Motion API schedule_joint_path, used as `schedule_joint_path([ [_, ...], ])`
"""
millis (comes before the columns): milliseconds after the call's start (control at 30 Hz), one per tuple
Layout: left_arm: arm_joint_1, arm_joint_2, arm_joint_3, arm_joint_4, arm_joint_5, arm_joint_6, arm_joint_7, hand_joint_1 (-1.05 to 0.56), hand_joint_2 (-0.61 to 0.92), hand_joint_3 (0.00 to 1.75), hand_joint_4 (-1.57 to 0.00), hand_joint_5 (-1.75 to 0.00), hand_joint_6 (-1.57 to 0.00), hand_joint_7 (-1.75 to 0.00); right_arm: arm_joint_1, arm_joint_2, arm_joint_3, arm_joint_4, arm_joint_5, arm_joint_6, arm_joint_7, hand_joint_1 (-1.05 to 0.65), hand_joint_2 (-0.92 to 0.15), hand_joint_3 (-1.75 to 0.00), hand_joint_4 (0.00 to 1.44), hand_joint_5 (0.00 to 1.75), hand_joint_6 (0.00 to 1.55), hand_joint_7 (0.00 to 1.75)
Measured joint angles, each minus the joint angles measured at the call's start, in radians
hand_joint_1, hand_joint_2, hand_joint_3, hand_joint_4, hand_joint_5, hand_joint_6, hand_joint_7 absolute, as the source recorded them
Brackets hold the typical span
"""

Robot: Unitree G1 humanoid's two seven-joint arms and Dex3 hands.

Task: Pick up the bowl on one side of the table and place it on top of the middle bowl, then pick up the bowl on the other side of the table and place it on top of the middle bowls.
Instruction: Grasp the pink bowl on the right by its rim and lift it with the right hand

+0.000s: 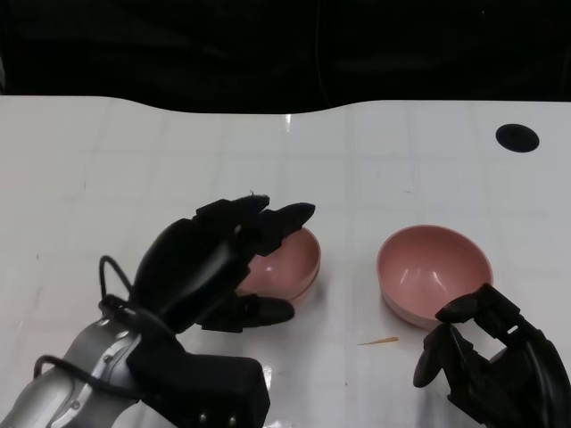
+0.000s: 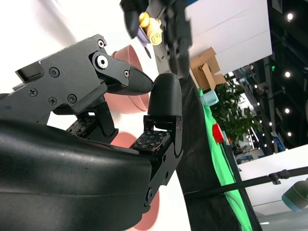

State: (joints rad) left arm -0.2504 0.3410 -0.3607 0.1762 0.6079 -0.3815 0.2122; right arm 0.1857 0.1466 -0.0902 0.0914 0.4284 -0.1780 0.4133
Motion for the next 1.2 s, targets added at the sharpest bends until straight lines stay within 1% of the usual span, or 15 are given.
schedule_joint_path([
  [67,0.036,-0.035,0.045,-0.021,-0.136,-0.019,-0.027,-0.01,0.92,0.31,-1.08,-0.15,-0.99,-0.11,0.0,0.0,0.001,0.0,0.0,-0.001,0.0,-0.14,-0.66,-0.87,0.9,1.6,0.75,1.34],
  [100,0.058,-0.058,0.068,-0.041,-0.221,-0.012,-0.06,0.03,0.88,0.45,-1.07,-0.21,-1.04,-0.11,0.0,0.0,0.002,0.0,-0.001,-0.001,0.0,-0.14,-0.66,-0.87,0.9,1.61,0.75,1.35],
  [133,0.081,-0.078,0.09,-0.072,-0.301,0.01,-0.098,0.05,0.82,0.63,-1.02,-0.36,-1.08,-0.11,0.0,0.0,0.002,0.0,-0.001,-0.001,-0.002,-0.14,-0.66,-0.87,0.9,1.61,0.75,1.35],
  [167,0.1,-0.095,0.109,-0.102,-0.376,0.043,-0.138,0.07,0.79,0.83,-0.87,-0.79,-1.13,-0.14,0.001,0.001,0.002,0.0,-0.001,-0.001,-0.003,-0.15,-0.66,-0.88,0.9,1.61,0.75,1.35],
  [200,0.118,-0.104,0.127,-0.133,-0.454,0.08,-0.18,0.08,0.77,0.92,-0.78,-1.03,-1.14,-0.22,0.001,0.001,0.003,0.0,-0.001,-0.001,-0.003,-0.15,-0.66,-0.88,0.89,1.62,0.74,1.36],
  [233,0.136,-0.109,0.15,-0.166,-0.539,0.118,-0.225,0.07,0.75,0.97,-0.74,-1.17,-1.11,-0.34,0.001,0.001,0.003,0.0,-0.001,-0.001,-0.003,-0.16,-0.66,-0.88,0.89,1.62,0.74,1.36],
  [267,0.156,-0.112,0.178,-0.201,-0.626,0.162,-0.271,0.04,0.69,1.08,-0.73,-1.31,-1.0,-0.71,0.001,0.001,0.003,0.0,-0.001,-0.001,-0.003,-0.16,-0.67,-0.87,0.89,1.62,0.74,1.36],
  [333,0.194,-0.111,0.237,-0.264,-0.773,0.244,-0.349,0.04,0.61,1.24,-0.73,-1.5,-0.85,-1.16,0.002,0.001,0.002,0.0,0.0,-0.001,-0.003,-0.16,-0.68,-0.86,0.88,1.62,0.73,1.36],
  [400,0.223,-0.107,0.285,-0.31,-0.859,0.31,-0.395,0.05,0.57,1.32,-0.74,-1.58,-0.81,-1.33,0.002,0.0,0.001,0.0,0.001,-0.002,-0.002,-0.15,-0.68,-0.85,0.88,1.63,0.73,1.36],
  [433,0.238,-0.105,0.305,-0.326,-0.891,0.336,-0.412,0.08,0.59,1.32,-0.77,-1.68,-0.78,-1.49,0.002,0.0,0.0,0.0,0.001,-0.003,-0.002,-0.15,-0.68,-0.85,0.88,1.63,0.73,1.37],
  [567,0.313,-0.104,0.375,-0.354,-0.979,0.39,-0.462,0.11,0.61,1.33,-0.85,-1.74,-0.72,-1.72,0.001,0.0,-0.001,0.0,0.006,-0.003,-0.001,-0.15,-0.67,-0.85,0.87,1.63,0.73,1.35],
  [767,0.382,-0.103,0.447,-0.355,-1.038,0.434,-0.523,0.14,0.63,1.36,-0.86,-1.75,-0.7,-1.75,0.001,0.0,-0.002,0.0,0.0,-0.01,-0.002,-0.17,-0.66,-0.85,0.88,1.63,0.74,1.34],
  [1000,0.394,-0.104,0.469,-0.355,-1.043,0.448,-0.553,0.16,0.63,1.37,-0.86,-1.75,-0.69,-1.75,0.001,0.0,-0.002,0.002,-0.011,-0.026,-0.003,-0.17,-0.65,-0.85,0.88,1.62,0.75,1.34],
  [1100,0.456,-0.079,0.467,-0.331,-0.964,0.388,-0.585,0.22,0.68,1.25,-0.8,-1.75,-0.65,-1.75,-0.018,-0.005,-0.019,0.058,-0.065,-0.186,0.0,-0.17,-0.65,-0.88,0.81,1.63,0.75,1.29],
  [1200,0.502,-0.076,0.462,-0.28,-0.912,0.35,-0.6,0.23,0.69,1.23,-0.8,-1.75,-0.65,-1.75,-0.035,-0.033,-0.034,0.086,-0.089,-0.261,0.003,-0.18,-0.65,-0.88,0.8,1.59,0.77,1.23],
])
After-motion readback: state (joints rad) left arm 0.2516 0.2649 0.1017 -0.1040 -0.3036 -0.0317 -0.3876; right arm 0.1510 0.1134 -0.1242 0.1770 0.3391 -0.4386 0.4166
